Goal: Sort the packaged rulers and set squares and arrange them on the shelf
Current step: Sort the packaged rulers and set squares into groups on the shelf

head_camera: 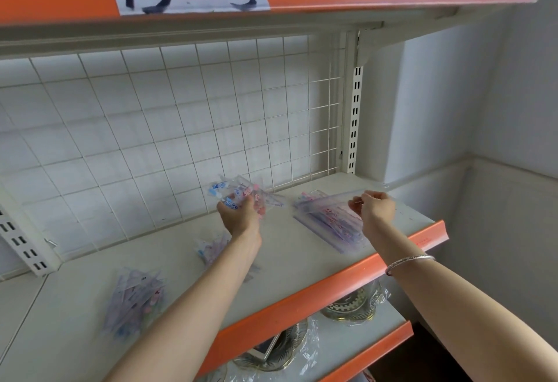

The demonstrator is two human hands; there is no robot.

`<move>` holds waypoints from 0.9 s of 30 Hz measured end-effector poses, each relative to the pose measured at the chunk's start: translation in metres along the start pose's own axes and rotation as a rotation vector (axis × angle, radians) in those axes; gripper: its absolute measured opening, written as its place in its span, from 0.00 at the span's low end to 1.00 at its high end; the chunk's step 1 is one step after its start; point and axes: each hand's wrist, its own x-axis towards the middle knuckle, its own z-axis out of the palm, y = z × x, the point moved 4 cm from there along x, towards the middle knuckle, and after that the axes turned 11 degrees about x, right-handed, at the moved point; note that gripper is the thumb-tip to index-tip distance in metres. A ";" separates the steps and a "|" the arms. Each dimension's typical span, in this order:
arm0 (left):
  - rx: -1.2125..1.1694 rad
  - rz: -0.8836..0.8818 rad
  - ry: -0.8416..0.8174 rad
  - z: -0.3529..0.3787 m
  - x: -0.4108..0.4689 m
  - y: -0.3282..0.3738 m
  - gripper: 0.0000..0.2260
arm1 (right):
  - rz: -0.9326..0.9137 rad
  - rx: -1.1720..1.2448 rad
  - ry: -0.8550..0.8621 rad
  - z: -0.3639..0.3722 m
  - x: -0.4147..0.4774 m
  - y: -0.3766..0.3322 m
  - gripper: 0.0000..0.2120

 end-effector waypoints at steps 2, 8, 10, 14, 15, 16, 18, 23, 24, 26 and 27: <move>0.027 -0.058 -0.106 0.006 0.000 -0.002 0.13 | -0.044 -0.078 -0.002 -0.006 0.003 -0.003 0.11; 0.190 -0.103 -0.249 0.018 0.002 -0.022 0.15 | -0.282 -0.677 -0.062 -0.016 0.009 -0.006 0.14; 0.222 -0.109 -0.267 0.020 0.001 -0.025 0.16 | -0.337 -0.905 -0.044 -0.019 0.011 -0.005 0.14; 0.250 -0.112 -0.316 0.023 -0.002 -0.029 0.17 | -0.401 -1.303 -0.032 -0.026 0.010 -0.004 0.10; 0.267 -0.110 -0.318 0.023 -0.002 -0.030 0.17 | -0.405 -1.331 -0.048 -0.026 0.010 -0.003 0.10; 0.281 -0.107 -0.326 0.023 -0.003 -0.030 0.17 | -0.416 -1.340 -0.057 -0.026 0.010 -0.003 0.10; 0.288 -0.103 -0.345 0.024 -0.004 -0.030 0.17 | -0.440 -1.349 -0.069 -0.025 0.010 -0.004 0.10; 0.285 -0.122 -0.425 0.026 -0.006 -0.029 0.17 | -0.442 -1.379 -0.102 -0.021 -0.001 -0.005 0.17; 0.282 -0.124 -0.445 0.027 -0.008 -0.028 0.17 | -0.451 -1.356 -0.123 -0.018 -0.006 -0.006 0.19; 0.278 -0.135 -0.481 0.028 -0.011 -0.026 0.14 | -0.482 -1.301 -0.173 -0.007 -0.015 -0.007 0.20; 0.274 -0.140 -0.501 0.029 -0.014 -0.025 0.13 | -0.493 -1.256 -0.211 -0.001 -0.019 -0.006 0.18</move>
